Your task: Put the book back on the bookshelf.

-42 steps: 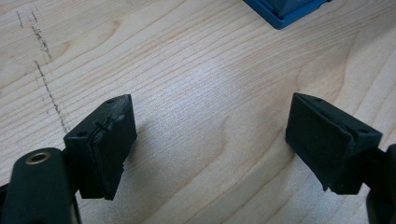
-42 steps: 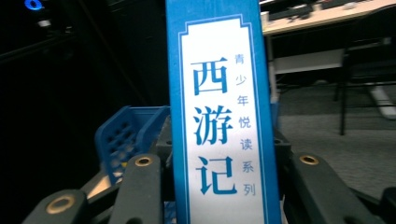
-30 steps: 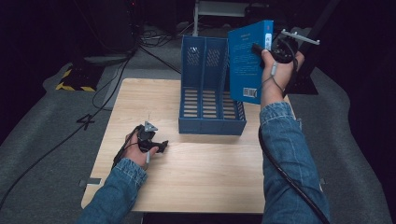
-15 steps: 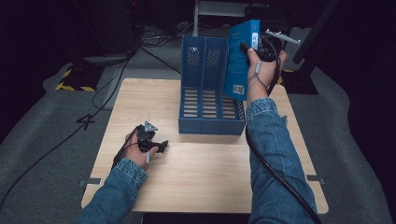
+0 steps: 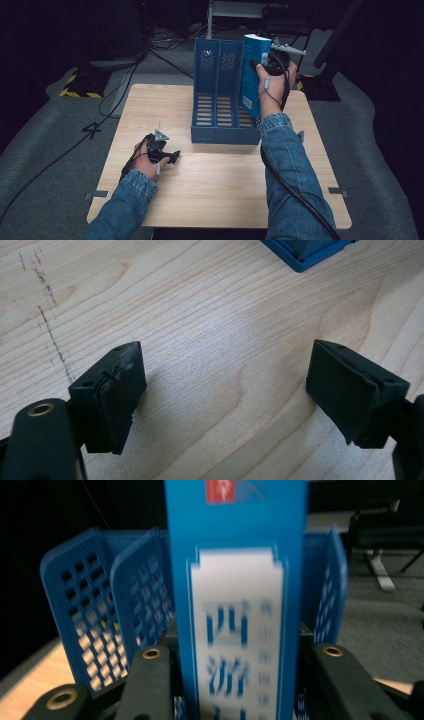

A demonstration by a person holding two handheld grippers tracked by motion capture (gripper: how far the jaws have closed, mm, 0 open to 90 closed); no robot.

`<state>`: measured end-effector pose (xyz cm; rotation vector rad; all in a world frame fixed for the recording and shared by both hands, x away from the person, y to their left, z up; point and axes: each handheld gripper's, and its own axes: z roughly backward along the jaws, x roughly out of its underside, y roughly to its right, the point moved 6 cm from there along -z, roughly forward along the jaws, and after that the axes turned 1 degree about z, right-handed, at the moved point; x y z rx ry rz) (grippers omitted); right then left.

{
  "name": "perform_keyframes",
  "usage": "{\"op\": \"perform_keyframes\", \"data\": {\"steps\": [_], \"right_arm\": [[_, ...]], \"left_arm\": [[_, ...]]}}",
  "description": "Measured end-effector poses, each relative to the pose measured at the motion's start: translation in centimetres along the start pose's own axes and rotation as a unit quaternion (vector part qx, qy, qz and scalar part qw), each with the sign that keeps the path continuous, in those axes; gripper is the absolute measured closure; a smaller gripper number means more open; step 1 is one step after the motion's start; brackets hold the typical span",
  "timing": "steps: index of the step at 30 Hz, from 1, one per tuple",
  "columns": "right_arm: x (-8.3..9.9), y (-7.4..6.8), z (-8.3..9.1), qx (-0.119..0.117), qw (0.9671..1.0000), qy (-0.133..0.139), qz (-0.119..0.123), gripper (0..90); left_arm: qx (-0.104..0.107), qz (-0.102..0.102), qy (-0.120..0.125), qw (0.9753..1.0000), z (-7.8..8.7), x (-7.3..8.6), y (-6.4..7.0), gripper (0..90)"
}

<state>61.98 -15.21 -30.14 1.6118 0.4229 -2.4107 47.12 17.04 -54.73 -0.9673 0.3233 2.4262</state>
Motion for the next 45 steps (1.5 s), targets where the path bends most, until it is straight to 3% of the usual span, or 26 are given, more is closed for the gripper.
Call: {"op": "perform_keyframes", "data": {"steps": [12, 18, 25, 33, 37, 45], "right_arm": [[3.6, 0.0, -2.2, 0.010, 0.9981, -0.053, 0.031, 60.5], [5.4, 0.3, -3.2, 0.009, 0.9976, -0.056, 0.040, 60.7], [7.9, 0.9, -4.2, 0.004, 0.9972, -0.069, 0.030, 60.7], [8.7, 0.9, -3.8, 0.013, 0.9976, -0.055, 0.041, 60.5], [9.3, 0.5, -3.4, 0.031, 0.9978, -0.033, 0.049, 60.6], [8.7, 0.9, -4.2, 0.048, 0.9967, -0.051, 0.041, 60.8]], "left_arm": [[0.000, 0.000, 0.000, 1.0000, 0.0, 0.0, 0.0, 16.7], [0.001, 0.000, 0.000, 1.0000, 0.0, 0.0, 0.0, 16.7], [0.001, 0.001, 0.001, 1.0000, 0.0, 0.0, 0.0, 16.7], [0.001, 0.002, -0.001, 1.0000, 0.0, 0.0, 0.0, 16.6], [0.000, 0.003, 0.000, 1.0000, 0.0, 0.0, 0.1, 16.7], [-0.001, 0.004, 0.001, 1.0000, 0.0, 0.0, 0.1, 16.9]]}}
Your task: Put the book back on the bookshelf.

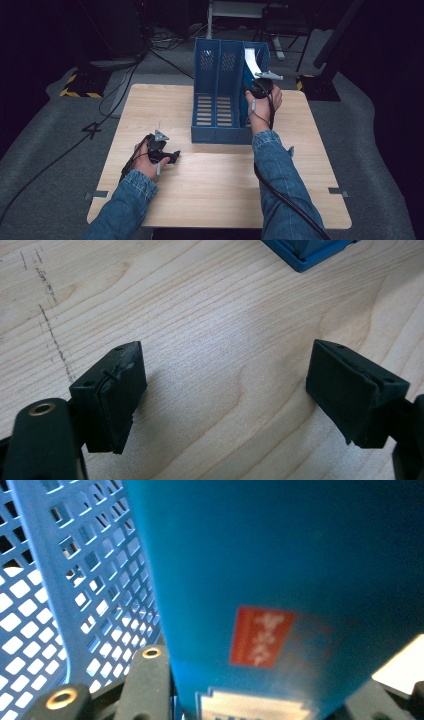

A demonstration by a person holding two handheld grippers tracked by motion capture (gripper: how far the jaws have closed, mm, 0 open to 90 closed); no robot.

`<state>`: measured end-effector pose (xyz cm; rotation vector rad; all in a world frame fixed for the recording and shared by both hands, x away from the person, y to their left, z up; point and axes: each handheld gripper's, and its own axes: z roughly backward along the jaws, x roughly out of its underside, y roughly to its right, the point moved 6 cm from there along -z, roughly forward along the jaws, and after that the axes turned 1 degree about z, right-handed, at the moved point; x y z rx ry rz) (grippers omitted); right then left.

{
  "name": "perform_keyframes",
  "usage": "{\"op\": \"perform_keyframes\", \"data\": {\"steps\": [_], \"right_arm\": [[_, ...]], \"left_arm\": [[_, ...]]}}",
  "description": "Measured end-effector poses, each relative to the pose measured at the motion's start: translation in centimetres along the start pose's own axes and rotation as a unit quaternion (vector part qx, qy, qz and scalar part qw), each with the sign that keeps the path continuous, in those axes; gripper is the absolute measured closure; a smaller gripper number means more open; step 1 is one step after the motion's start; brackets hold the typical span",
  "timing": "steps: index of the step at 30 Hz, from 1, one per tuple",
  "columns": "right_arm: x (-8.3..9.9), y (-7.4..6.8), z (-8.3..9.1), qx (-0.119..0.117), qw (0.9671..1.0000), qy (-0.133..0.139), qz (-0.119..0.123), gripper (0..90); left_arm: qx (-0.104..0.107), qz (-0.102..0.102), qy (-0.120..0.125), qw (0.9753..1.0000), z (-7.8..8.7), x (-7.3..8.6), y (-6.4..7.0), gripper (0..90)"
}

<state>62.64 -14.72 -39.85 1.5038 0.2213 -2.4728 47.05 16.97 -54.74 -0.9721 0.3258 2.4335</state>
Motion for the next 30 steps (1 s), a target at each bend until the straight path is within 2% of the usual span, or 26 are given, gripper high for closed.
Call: {"op": "perform_keyframes", "data": {"steps": [5, 7, 10, 15, 16, 17, 20, 24, 25, 30], "right_arm": [[0.1, -0.1, 0.1, -0.001, 1.0000, 0.002, 0.002, 59.4], [0.1, -0.1, 0.2, 0.001, 1.0000, 0.004, 0.006, 57.0], [-0.2, 0.0, 0.8, -0.008, 0.9998, 0.016, 0.011, 51.9], [-1.3, 0.1, 3.1, -0.016, 0.9993, 0.025, 0.021, 47.2], [-1.3, 0.1, 3.1, -0.016, 0.9993, 0.025, 0.021, 47.2], [-1.7, 0.1, 4.1, -0.022, 0.9990, 0.030, 0.023, 45.8], [-2.0, 0.1, 5.3, -0.033, 0.9987, 0.035, 0.020, 44.9], [-2.4, 0.3, 7.6, -0.048, 0.9975, 0.039, 0.033, 45.0], [-2.4, 0.3, 7.6, -0.048, 0.9975, 0.039, 0.033, 45.0], [-2.5, 0.2, 10.6, -0.069, 0.9953, 0.043, 0.054, 43.3]], "left_arm": [[0.001, -0.002, -0.002, 1.0000, 0.1, 0.0, 0.0, 16.9], [0.002, 0.000, -0.002, 1.0000, 0.1, 0.0, 0.0, 16.8], [0.002, -0.001, -0.002, 1.0000, 0.1, 0.1, 0.0, 16.9], [0.001, -0.002, 0.000, 1.0000, 0.2, 0.1, 0.1, 16.8], [0.003, -0.003, -0.001, 1.0000, 0.2, 0.2, 0.1, 16.8], [0.005, -0.005, -0.001, 1.0000, 0.3, 0.3, 0.1, 16.8], [0.009, -0.007, -0.001, 0.9999, 0.4, 0.4, 0.1, 16.6], [0.011, -0.008, 0.000, 0.9999, 0.6, 0.6, 0.1, 16.6], [0.011, -0.008, 0.000, 0.9999, 0.6, 0.6, 0.1, 16.6], [0.010, -0.011, -0.003, 0.9999, 1.2, 1.2, -0.1, 16.6]]}}
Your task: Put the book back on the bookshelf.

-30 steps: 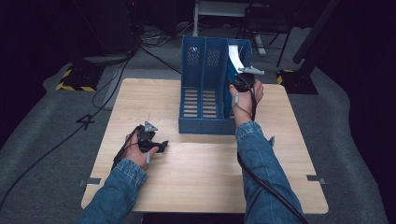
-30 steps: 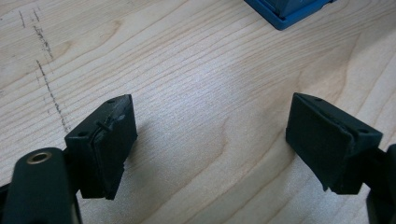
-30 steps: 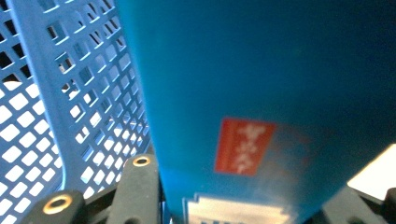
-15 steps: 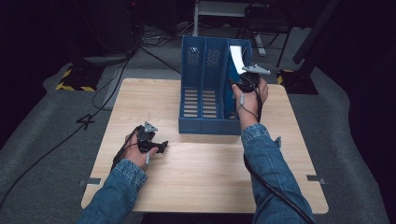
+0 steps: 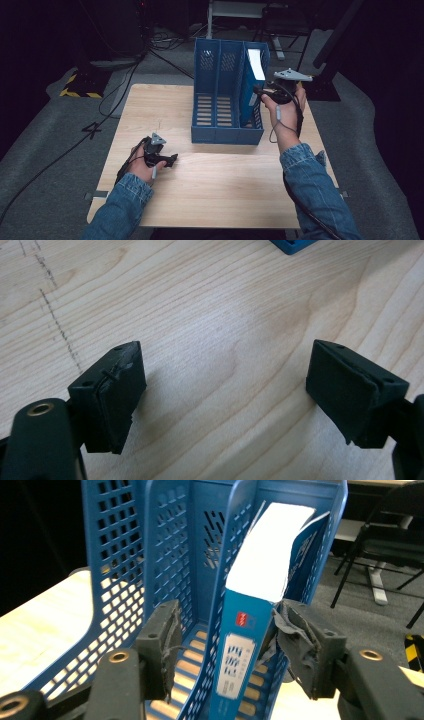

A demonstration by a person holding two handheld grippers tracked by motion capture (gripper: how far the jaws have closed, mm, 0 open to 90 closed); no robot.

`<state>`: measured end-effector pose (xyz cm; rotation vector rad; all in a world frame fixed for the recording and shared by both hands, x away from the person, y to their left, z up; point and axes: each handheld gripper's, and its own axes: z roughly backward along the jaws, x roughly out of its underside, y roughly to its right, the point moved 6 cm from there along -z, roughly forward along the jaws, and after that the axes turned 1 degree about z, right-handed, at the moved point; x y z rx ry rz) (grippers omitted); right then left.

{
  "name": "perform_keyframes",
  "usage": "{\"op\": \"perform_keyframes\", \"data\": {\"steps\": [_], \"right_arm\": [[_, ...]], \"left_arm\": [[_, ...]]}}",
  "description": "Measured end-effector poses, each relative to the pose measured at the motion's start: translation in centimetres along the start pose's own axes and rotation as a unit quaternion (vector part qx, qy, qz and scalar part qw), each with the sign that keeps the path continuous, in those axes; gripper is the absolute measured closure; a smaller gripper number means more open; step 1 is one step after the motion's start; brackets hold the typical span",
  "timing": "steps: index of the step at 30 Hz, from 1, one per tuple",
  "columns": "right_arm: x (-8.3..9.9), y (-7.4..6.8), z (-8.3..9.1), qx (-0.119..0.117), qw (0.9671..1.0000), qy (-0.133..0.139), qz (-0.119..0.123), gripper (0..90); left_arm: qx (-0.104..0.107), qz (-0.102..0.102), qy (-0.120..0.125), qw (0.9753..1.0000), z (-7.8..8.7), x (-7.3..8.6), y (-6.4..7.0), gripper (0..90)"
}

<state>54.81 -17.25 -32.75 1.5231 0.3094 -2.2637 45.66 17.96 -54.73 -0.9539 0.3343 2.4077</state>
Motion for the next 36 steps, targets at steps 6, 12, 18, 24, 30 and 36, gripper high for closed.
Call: {"op": "perform_keyframes", "data": {"steps": [6, 12, 18, 24, 30, 36], "right_arm": [[0.3, -0.7, 2.5, -0.037, 0.9993, -0.004, -0.001, 39.7], [1.7, -0.3, 5.0, -0.059, 0.9980, -0.024, 0.001, 36.1], [4.1, 0.9, 6.9, -0.065, 0.9961, -0.060, 0.007, 35.0], [7.0, 1.9, 8.1, -0.063, 0.9925, -0.105, -0.006, 34.5], [11.0, 3.2, 8.5, -0.048, 0.9876, -0.150, -0.001, 34.4], [14.2, 3.7, 8.2, -0.043, 0.9838, -0.174, -0.003, 33.4]], "left_arm": [[0.000, 0.001, 0.001, 1.0000, 0.5, 0.5, -0.1, 16.5], [0.002, -0.005, 0.000, 1.0000, 0.7, 0.7, -0.2, 16.5], [0.002, -0.004, -0.001, 1.0000, 0.7, 0.8, -0.2, 16.5], [0.002, -0.005, 0.000, 1.0000, 0.7, 0.8, -0.2, 16.5], [0.002, -0.004, -0.001, 1.0000, 0.7, 0.8, -0.2, 16.4], [0.002, -0.005, 0.000, 1.0000, 0.7, 0.8, -0.2, 16.4]]}}
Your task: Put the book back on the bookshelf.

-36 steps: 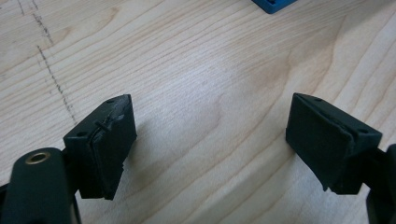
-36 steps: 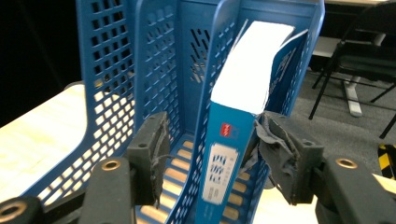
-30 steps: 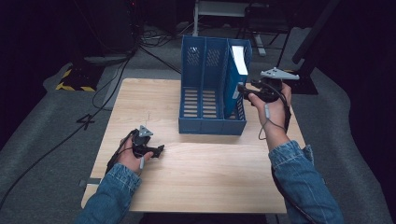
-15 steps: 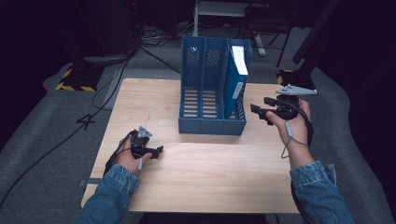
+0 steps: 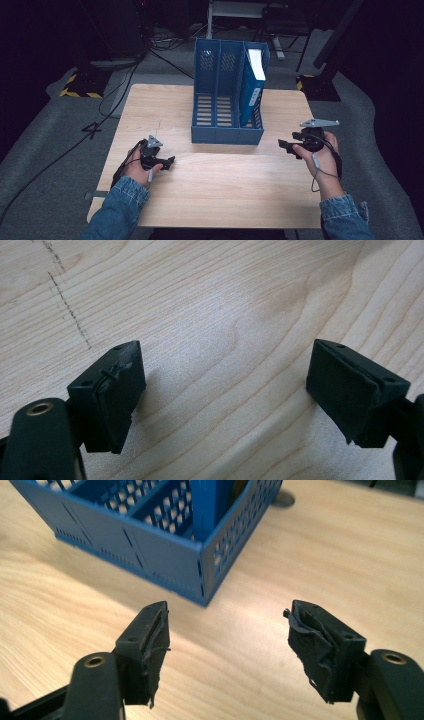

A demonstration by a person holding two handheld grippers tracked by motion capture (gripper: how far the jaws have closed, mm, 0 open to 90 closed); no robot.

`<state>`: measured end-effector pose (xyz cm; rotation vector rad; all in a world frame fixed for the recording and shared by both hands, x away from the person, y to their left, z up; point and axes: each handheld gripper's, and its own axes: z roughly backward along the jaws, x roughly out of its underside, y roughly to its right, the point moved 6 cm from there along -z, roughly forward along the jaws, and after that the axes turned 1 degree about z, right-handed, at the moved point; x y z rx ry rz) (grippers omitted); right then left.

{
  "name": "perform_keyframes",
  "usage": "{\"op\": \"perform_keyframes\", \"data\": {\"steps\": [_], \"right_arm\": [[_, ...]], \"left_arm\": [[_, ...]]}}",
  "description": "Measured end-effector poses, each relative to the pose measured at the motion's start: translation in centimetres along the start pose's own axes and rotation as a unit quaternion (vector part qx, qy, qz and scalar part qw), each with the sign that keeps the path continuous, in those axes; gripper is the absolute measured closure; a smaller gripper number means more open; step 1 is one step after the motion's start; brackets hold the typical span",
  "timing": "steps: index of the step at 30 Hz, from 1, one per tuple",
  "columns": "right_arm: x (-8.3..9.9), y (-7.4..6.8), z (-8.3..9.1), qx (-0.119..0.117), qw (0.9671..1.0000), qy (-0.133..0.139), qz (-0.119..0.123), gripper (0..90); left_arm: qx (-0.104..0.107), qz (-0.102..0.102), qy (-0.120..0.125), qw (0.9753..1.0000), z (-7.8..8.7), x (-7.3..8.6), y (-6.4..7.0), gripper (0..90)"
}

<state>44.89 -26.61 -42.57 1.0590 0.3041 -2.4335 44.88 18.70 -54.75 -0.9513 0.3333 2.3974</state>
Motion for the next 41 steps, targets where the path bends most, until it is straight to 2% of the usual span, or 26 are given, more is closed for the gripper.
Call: {"op": "perform_keyframes", "data": {"steps": [3, 7, 16, 20, 22, 25, 29, 32, 41], "right_arm": [[1.7, 0.2, -1.2, 0.003, 0.9998, -0.019, 0.004, 31.7], [3.7, 0.5, -2.5, 0.007, 0.9991, -0.040, -0.013, 30.7], [7.4, 0.7, -4.7, 0.001, 0.9980, -0.050, -0.039, 30.0], [8.3, 0.7, -5.2, -0.004, 0.9981, -0.039, -0.048, 29.3], [9.2, 0.9, -5.6, 0.013, 0.9984, -0.038, -0.040, 29.2], [9.6, 1.0, -5.8, 0.023, 0.9985, -0.038, -0.034, 28.3], [9.9, 1.1, -6.2, 0.033, 0.9989, -0.024, -0.022, 21.9], [10.0, 1.2, -6.9, 0.046, 0.9989, -0.004, -0.012, 9.1], [10.0, 1.2, -7.1, 0.040, 0.9992, -0.005, -0.010, 7.9]], "left_arm": [[0.000, 0.000, 0.000, 1.0000, 0.0, 0.0, 0.0, 16.4], [-0.001, -0.001, 0.000, 1.0000, 0.0, 0.0, 0.0, 16.3], [-0.001, -0.001, -0.001, 1.0000, 0.0, 0.0, 0.0, 16.3], [-0.001, -0.001, -0.001, 1.0000, 0.0, 0.0, 0.0, 16.2], [-0.001, 0.000, 0.001, 1.0000, -0.1, 0.0, 0.0, 16.1], [0.001, 0.002, 0.000, 1.0000, -0.1, 0.0, 0.0, 15.9], [0.001, 0.002, 0.001, 1.0000, -0.1, -0.1, 0.1, 15.7], [0.001, 0.002, 0.000, 1.0000, -0.1, -0.1, 0.1, 15.7], [0.001, 0.002, 0.000, 1.0000, -0.1, -0.1, 0.1, 15.6]]}}
